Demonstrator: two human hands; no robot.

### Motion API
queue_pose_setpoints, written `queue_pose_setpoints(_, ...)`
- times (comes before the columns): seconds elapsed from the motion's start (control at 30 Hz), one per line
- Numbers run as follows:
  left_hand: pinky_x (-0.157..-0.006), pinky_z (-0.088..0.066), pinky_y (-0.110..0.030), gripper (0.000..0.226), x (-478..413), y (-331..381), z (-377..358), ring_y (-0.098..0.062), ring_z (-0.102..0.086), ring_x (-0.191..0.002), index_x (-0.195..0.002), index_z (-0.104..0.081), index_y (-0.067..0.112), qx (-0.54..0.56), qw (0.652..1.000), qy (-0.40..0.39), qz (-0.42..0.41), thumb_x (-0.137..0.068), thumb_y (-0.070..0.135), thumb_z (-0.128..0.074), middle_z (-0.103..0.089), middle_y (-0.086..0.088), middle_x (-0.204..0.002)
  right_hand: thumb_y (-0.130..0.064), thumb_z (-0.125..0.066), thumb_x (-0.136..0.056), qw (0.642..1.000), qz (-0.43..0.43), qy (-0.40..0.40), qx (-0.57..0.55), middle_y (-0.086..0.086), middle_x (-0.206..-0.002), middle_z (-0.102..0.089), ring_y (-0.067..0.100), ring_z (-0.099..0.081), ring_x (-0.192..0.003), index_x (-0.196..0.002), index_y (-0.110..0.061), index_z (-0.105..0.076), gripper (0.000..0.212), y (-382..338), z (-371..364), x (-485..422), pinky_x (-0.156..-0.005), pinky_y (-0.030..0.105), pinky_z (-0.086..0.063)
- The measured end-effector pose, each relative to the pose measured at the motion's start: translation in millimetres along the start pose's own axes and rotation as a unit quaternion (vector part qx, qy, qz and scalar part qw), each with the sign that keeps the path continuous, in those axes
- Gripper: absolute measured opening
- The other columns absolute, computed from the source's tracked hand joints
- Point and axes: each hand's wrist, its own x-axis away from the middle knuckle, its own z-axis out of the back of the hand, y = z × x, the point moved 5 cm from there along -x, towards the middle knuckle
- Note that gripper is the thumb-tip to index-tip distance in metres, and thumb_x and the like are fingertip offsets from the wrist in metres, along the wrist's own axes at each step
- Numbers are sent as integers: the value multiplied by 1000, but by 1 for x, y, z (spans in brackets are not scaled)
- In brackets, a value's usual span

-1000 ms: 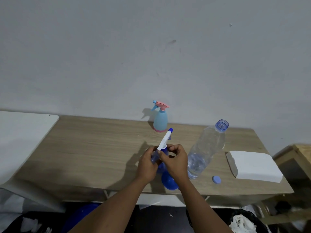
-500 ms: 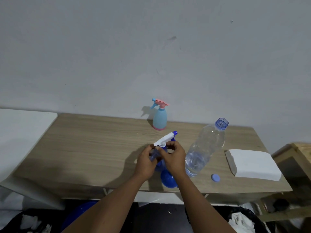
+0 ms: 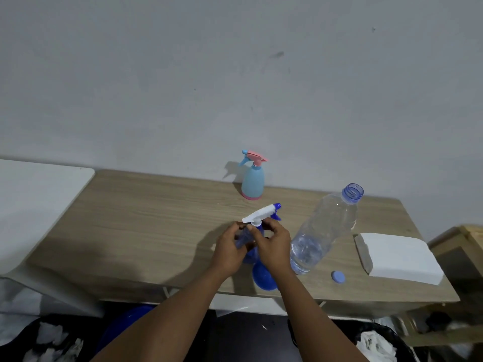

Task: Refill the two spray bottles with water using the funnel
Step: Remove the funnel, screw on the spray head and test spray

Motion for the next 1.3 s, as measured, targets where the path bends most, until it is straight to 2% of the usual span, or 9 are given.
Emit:
queue_pose_setpoints(0.1, -61, -51, -14, 36, 2, 3, 0, -1, -66, -76, -113, -64, 17, 8, 1000, -10, 10, -84, -5, -65, -71, -3, -97, -21, -82, -78, 999, -30, 18, -23, -5, -93, -71, 4, -65, -88, -100, -13, -68, 27, 2, 3, -1, -75, 15, -50)
queue_pose_setpoints(0.2, -58, -49, -13, 34, 1, 0, 1, -2, -66, -71, -111, -65, 16, 14, 1000, -6, 12, -83, -2, -70, -71, -8, -93, -16, -75, -84, 1000, 19, -21, -4, -7, -87, -73, 5, -66, -86, -96, -16, -71, 12, -1, 1, 0, -73, 20, -53)
queue_pose_setpoints(0.33, -64, -51, -14, 38, 0, -2, 1, 1, -65, -79, -113, -64, 22, -7, 1000, -7, 3, -82, 1, -72, -71, 3, -98, -18, -77, -84, 1000, -3, -14, -9, -14, -83, -70, -7, -64, -83, -92, -25, -69, 14, -4, 2, 0, -69, 10, -48)
queue_pose_setpoints(0.5, -63, -49, -11, 41, 1, 1, 0, 6, -65, -78, -111, -61, 28, -8, 1000, 2, -3, -85, -2, -68, -70, 9, -99, -15, -69, -91, 999, 35, -29, 12, -6, -85, -73, 4, -66, -80, -95, -17, -72, 6, -3, 1, 2, -65, 11, -49)
queue_pose_setpoints(0.67, -74, -53, -17, 45, -1, -1, -1, -4, -67, -89, -105, -62, 37, -17, 1000, 19, -9, -85, -3, -64, -71, 11, -99, -11, -72, -87, 999, 20, 31, 22, -12, -69, -64, -7, -60, -66, -85, -12, -71, 2, -8, -2, 1, -60, 5, -42)
queue_pose_setpoints(0.83, -75, -58, -36, 48, 0, -8, -3, -6, -67, -88, -112, -54, 46, -31, 999, 19, -1, -81, 14, -72, -68, 13, -103, -19, -84, -77, 996, -28, 60, -58, -9, -94, -71, -2, -67, -92, -98, -27, -57, 35, 0, 2, 8, -81, 17, -52)
queue_pose_setpoints(1.0, -75, -60, -39, 46, -1, -20, -4, -13, -68, -87, -105, -58, 44, 49, 998, 10, 43, -76, 15, -79, -67, 6, -99, -12, -83, -77, 997, -42, 33, -64, -15, -101, -62, -5, -65, -84, -137, -25, -40, 75, -12, -9, -3, -66, 7, -49)
queue_pose_setpoints(1.13, -96, -53, -39, 63, 9, -33, 12, -8, -62, -111, -127, -54, 33, -25, 998, -25, 49, -72, 29, -85, -62, 10, -125, -18, -62, -97, 999, -23, -8, -33, -14, -95, -60, 2, -64, -84, -145, -29, -34, 57, -6, -21, -12, -67, 13, -49)
queue_pose_setpoints(1.3, -112, -28, -38, 83, 25, -62, 74, -22, -34, -138, -145, -38, 24, -309, 943, 83, 90, -77, 56, -72, -41, 0, -149, -28, -53, -102, 998, -8, -56, -5, -2, -78, -61, -2, -59, -63, -136, -24, -40, 37, -13, -30, -25, -58, 13, -48)
